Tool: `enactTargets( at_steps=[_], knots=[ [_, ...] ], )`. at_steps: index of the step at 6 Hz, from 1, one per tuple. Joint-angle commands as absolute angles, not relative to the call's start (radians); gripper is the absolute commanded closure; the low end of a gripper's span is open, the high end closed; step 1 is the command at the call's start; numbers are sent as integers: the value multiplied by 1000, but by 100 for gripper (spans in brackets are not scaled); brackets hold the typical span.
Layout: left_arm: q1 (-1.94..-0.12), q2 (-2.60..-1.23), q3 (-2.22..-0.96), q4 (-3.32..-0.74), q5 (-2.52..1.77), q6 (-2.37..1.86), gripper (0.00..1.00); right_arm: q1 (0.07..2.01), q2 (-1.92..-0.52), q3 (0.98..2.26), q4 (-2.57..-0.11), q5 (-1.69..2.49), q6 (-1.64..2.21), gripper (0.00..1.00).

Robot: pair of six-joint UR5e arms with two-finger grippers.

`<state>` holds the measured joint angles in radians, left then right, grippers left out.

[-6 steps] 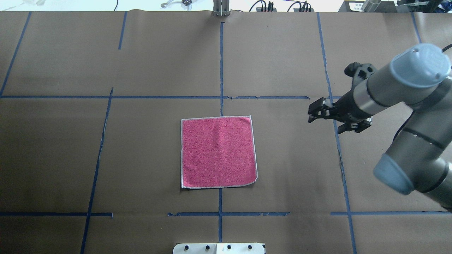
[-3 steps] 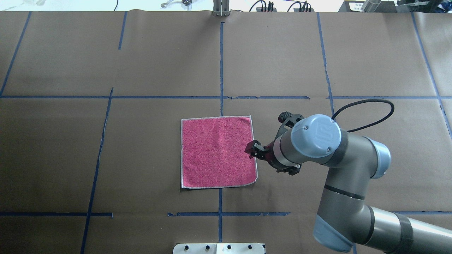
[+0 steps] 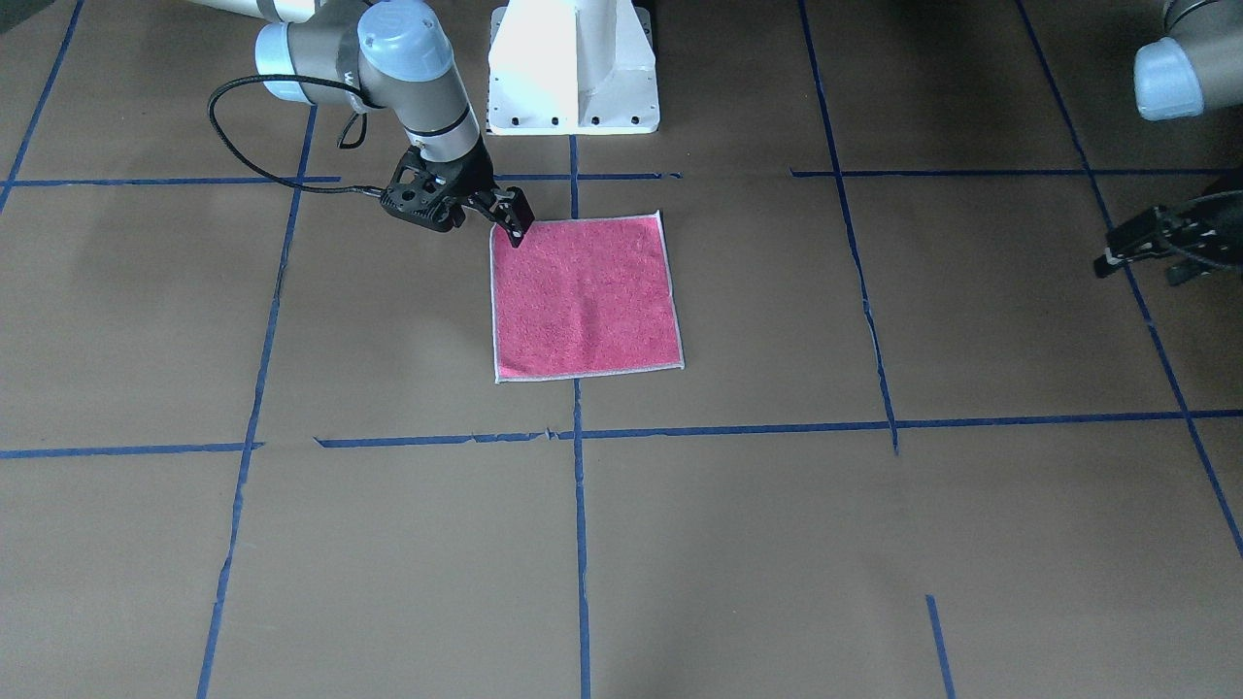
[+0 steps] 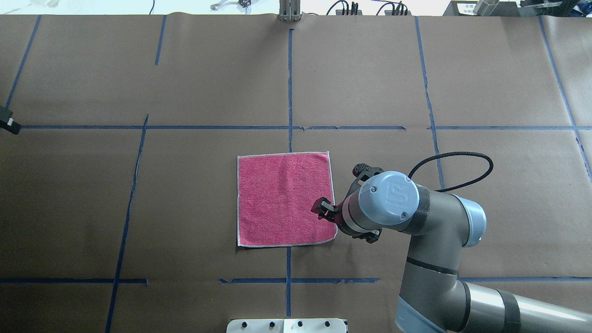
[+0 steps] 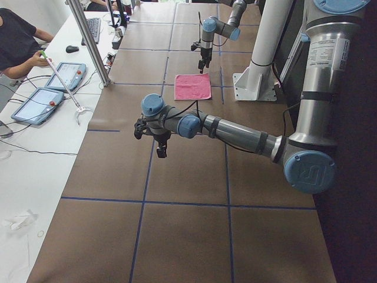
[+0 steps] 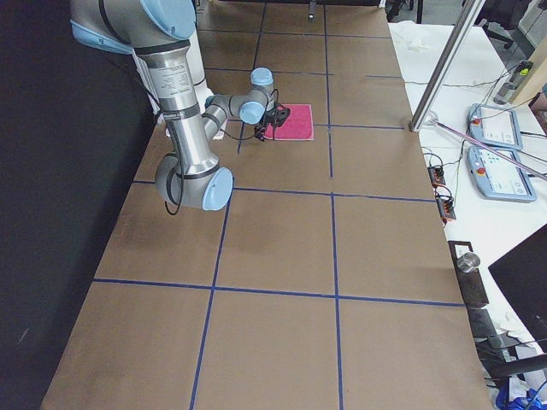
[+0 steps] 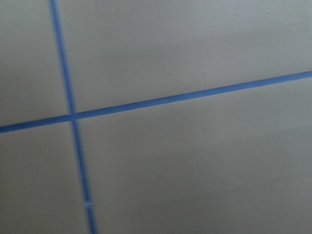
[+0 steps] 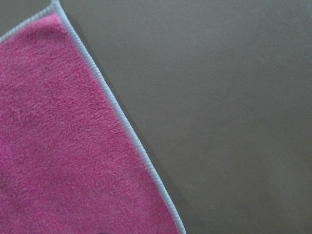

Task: Fold towel twice with both arms
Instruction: 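Bring the left gripper to the other far corner while the right gripper holds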

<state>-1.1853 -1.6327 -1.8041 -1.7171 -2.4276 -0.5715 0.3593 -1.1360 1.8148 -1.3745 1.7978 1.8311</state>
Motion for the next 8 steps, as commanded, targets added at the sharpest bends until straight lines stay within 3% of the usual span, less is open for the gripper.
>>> enactTargets(
  at_steps=[1, 3, 5, 6, 8],
  knots=[
    [-951, -1723, -1838, -1877, -2374, -1096, 0, 350, -1135, 1810, -1374, 1796, 1833, 12],
    [-774, -1799, -1851, -1881, -2258, -1338, 0, 334, -1135, 1810, -1374, 1796, 1850, 32],
    [-633, -1870, -1848, -1878, -2144, -1484, 0, 327, -1137, 1810, -1373, 1796, 1911, 87],
    [-589, -1896, -1838, -1875, -2103, -1503, 0, 328, -1137, 1813, -1371, 1796, 1911, 99],
    [-450, -1965, -1830, -1875, -1986, -1716, 0, 334, -1137, 1832, -1373, 1796, 1910, 100]
  ],
)
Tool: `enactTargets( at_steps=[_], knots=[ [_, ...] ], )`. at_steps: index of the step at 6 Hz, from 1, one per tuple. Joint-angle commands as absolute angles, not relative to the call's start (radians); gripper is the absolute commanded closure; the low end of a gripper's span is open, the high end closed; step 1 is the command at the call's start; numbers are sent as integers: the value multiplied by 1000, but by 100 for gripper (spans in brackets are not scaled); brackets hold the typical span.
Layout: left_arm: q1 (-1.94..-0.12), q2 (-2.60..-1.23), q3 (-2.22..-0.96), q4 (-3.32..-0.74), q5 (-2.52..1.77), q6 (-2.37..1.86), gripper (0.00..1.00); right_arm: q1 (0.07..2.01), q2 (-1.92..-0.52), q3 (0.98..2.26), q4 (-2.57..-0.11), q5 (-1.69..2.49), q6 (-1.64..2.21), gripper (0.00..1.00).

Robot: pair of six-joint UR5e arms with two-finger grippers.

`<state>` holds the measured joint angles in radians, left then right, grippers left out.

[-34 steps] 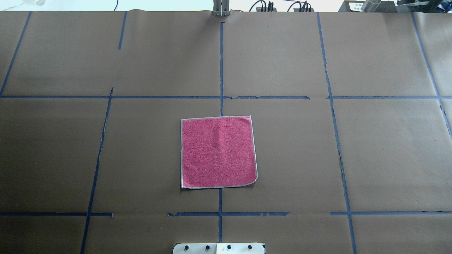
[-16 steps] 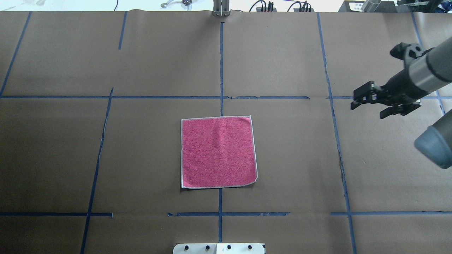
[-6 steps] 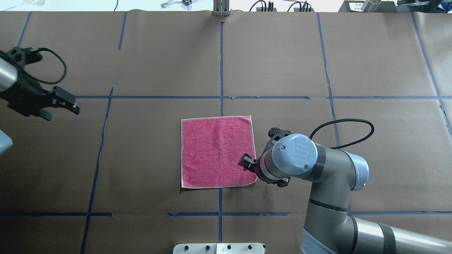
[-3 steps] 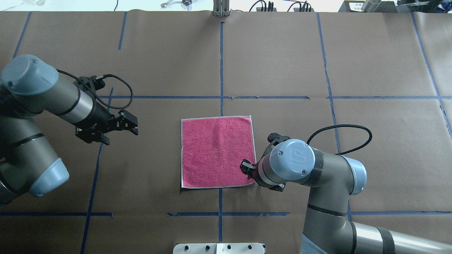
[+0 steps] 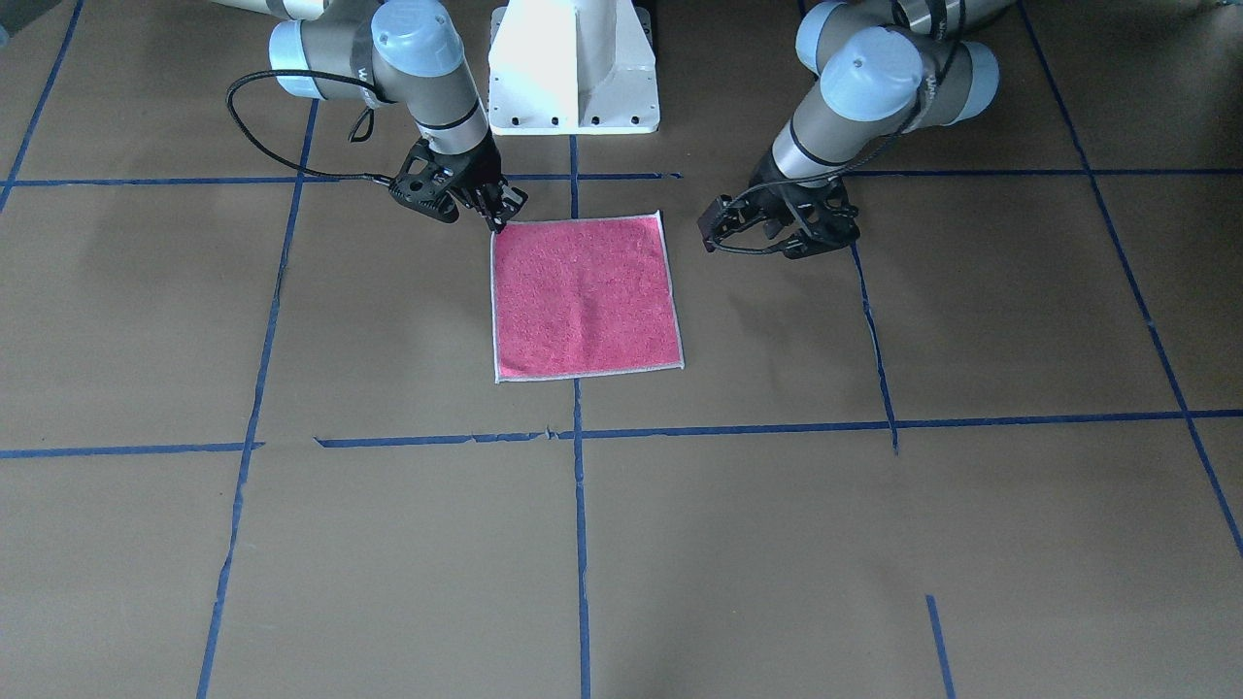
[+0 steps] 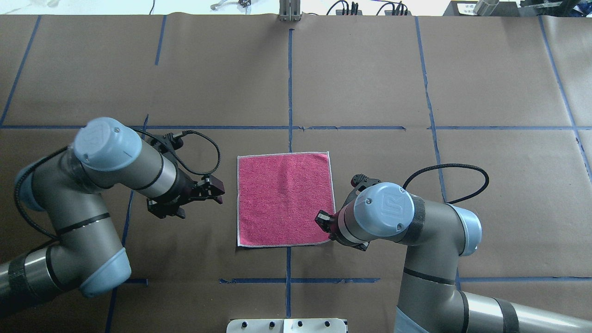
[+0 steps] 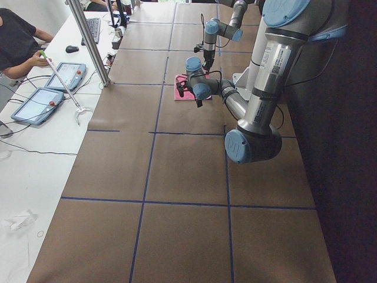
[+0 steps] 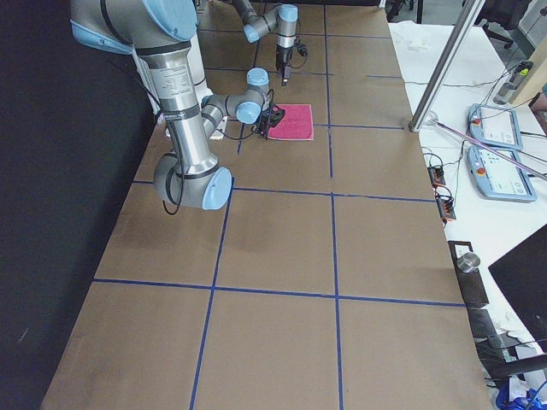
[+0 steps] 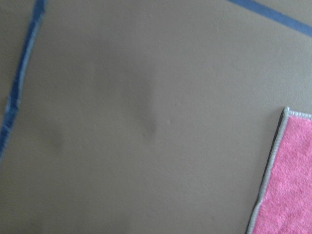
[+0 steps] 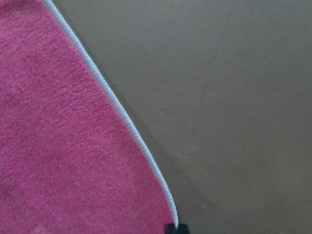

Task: Fold towel twice with both arms
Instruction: 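Bring the left gripper to the other far corner while the right gripper holds, then grasp the two far towel corners with both grippers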

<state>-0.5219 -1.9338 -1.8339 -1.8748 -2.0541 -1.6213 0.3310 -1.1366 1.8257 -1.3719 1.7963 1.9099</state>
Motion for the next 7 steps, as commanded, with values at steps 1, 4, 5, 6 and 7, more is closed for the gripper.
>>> enactTargets(
  at_steps=[1, 4, 5, 6, 7],
  knots=[
    [-380, -1983, -1822, -1873, -1930, -1800, 0, 337, -1138, 1835, -1373, 1796, 1910, 100],
    [-331, -2011, -1773, -1871, -1873, -1805, 18, 344, -1146, 1853, -1373, 1799, 1910, 100],
    [-331, -2011, -1775, -1871, -1871, -1805, 24, 345, -1147, 1861, -1374, 1801, 1910, 99],
    [-331, -2013, -1775, -1871, -1838, -1805, 31, 345, -1149, 1861, -1373, 1801, 1910, 99],
    [-331, -2013, -1775, -1871, -1836, -1805, 60, 345, -1149, 1861, -1374, 1801, 1910, 99]
  ],
)
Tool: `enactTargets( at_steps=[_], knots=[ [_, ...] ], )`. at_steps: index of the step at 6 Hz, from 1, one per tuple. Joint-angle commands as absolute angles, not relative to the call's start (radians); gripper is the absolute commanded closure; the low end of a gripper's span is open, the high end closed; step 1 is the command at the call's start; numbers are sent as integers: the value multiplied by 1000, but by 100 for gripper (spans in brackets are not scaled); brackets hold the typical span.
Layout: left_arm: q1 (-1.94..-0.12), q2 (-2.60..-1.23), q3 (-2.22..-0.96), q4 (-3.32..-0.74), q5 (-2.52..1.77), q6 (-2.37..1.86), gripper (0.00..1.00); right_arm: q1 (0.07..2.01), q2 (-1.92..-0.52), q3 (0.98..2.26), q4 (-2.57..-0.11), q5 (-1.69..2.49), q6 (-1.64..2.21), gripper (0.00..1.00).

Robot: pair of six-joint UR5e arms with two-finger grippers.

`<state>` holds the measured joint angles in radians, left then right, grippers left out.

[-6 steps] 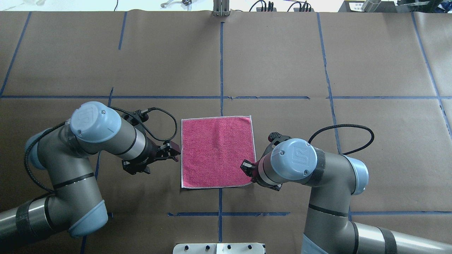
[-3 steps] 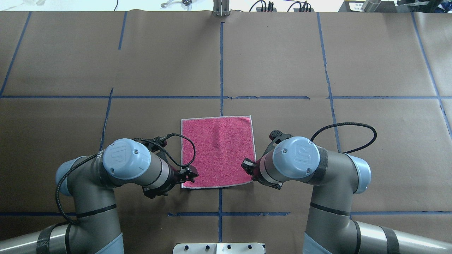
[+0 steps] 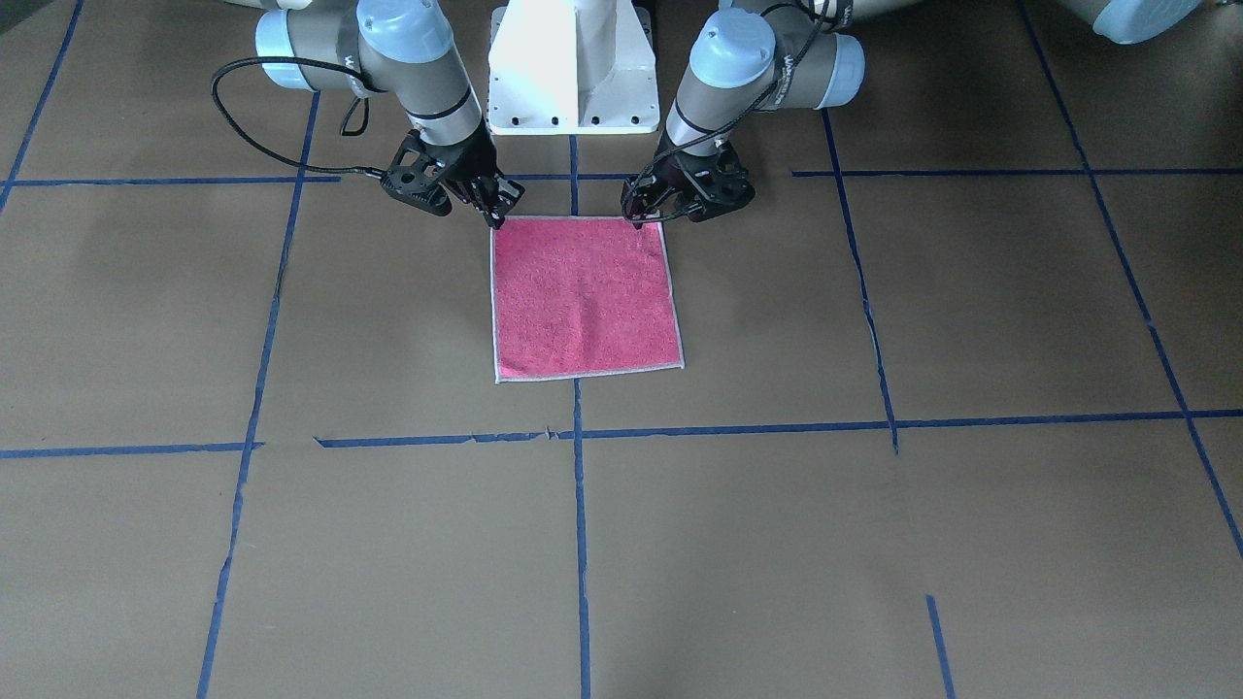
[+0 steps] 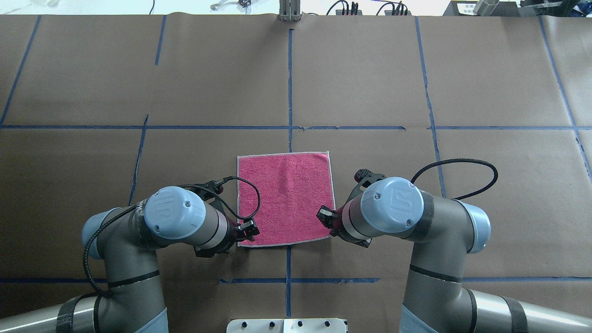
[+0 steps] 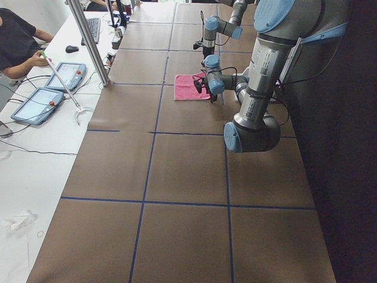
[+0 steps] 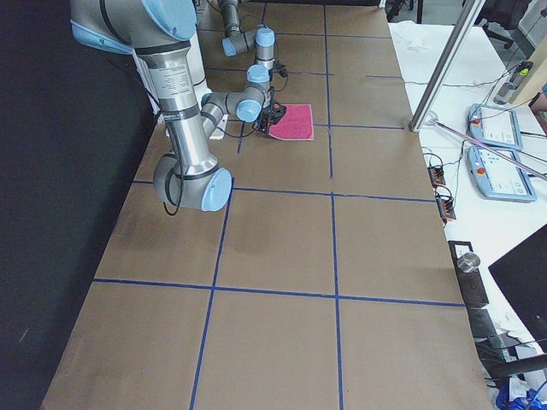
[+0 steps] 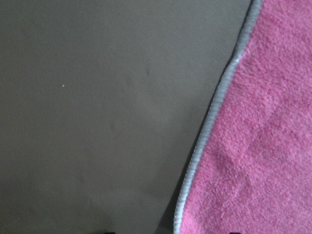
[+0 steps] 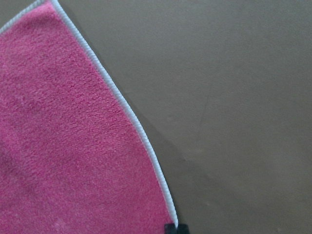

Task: Fold towel twice with both arms
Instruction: 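Grasp the two far towel corners with both grippers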

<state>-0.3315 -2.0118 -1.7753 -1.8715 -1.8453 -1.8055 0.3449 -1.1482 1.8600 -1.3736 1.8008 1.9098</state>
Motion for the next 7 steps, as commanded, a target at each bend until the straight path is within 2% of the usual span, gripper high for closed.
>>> enactTargets(
  at_steps=[1, 2, 7],
  knots=[
    [-331, -2013, -1781, -1871, -1836, -1805, 89, 345, -1149, 1861, -1373, 1801, 1910, 99],
    [-331, -2013, -1784, -1873, -1839, -1804, 99, 345, -1149, 1861, -1373, 1801, 1910, 99],
    [-331, -2034, -1838, -1845, -1847, -1822, 100, 330, -1177, 1959, -1471, 1799, 1934, 98]
  ],
)
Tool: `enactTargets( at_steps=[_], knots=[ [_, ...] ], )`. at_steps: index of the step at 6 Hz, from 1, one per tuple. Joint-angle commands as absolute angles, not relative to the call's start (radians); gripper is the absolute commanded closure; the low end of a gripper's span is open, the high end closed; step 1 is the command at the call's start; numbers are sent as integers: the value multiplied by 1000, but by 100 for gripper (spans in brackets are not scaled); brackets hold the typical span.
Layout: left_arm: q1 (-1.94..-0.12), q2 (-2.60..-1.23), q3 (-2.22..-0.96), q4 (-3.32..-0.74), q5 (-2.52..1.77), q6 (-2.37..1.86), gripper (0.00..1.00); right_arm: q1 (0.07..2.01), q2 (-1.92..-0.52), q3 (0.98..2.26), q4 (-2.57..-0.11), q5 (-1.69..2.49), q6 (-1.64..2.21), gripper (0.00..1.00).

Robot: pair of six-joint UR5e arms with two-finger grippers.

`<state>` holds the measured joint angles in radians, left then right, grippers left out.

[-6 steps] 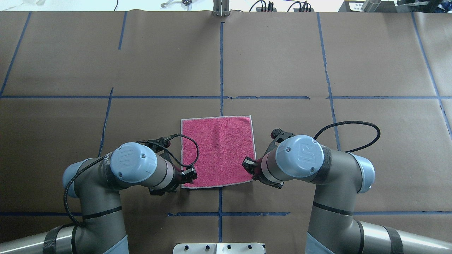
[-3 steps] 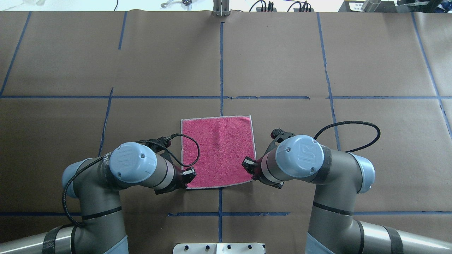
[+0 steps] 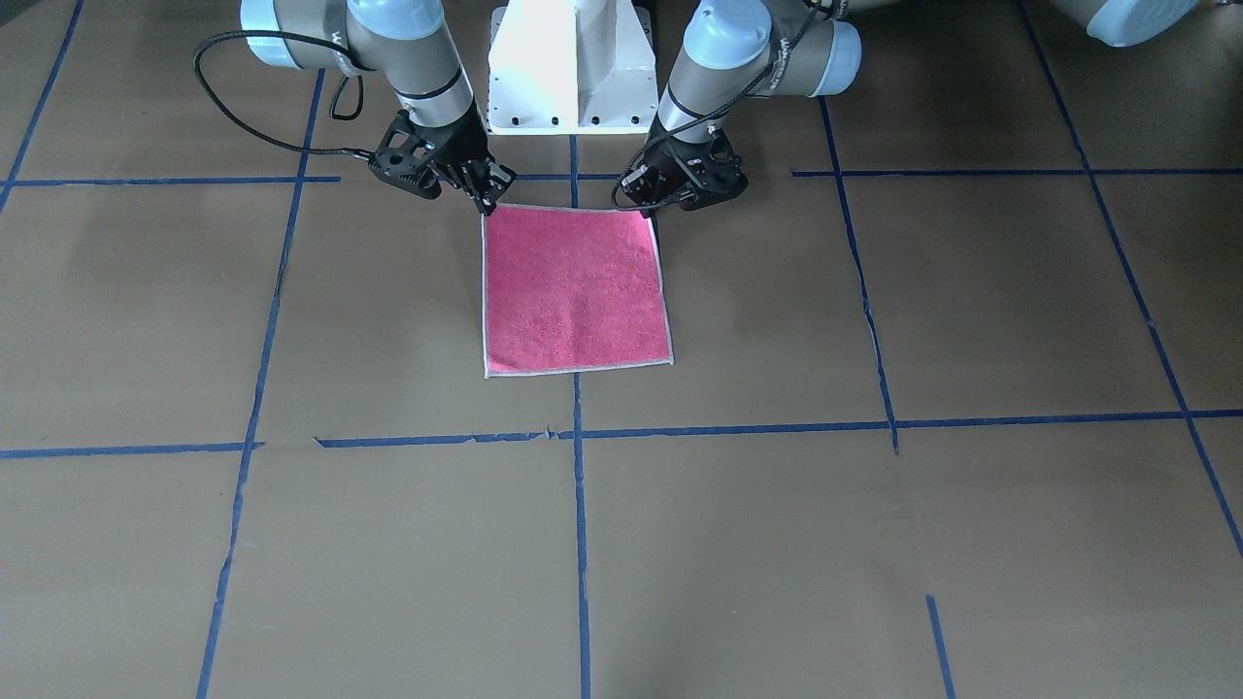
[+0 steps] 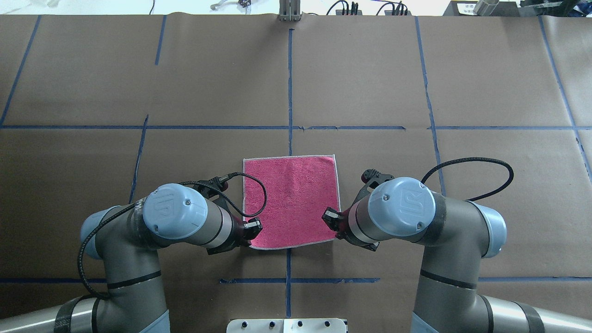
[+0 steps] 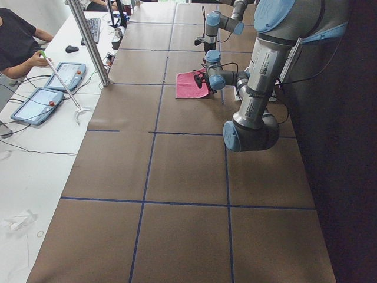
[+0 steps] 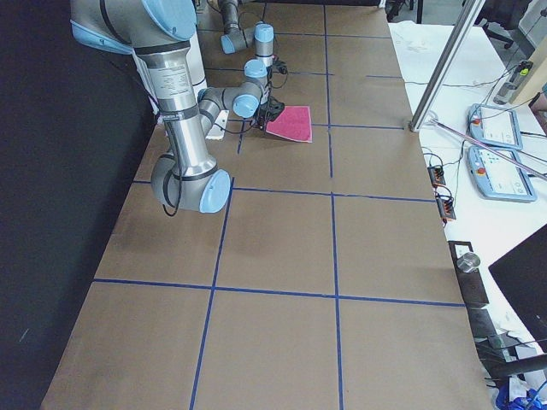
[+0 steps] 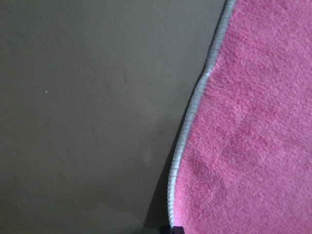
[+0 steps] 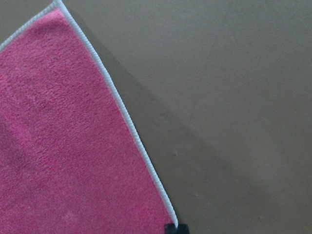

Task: Fold towel twice with both arms
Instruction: 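Lift the far edge with both grippers and fold it onto the near edge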

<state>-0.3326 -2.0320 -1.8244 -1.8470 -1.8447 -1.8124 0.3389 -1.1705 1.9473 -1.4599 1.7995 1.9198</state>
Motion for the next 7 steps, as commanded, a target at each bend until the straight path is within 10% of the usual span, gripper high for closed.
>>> enactTargets(
  at_steps=[1, 7],
  knots=[
    [-331, -2034, -1838, -1845, -1847, -1822, 100, 322, -1177, 1959, -1471, 1799, 1950, 98],
    [-508, -2112, -1766, -1844, -1844, -1821, 100, 512, -1064, 1823, -1493, 1828, 1901, 98]
  ],
)
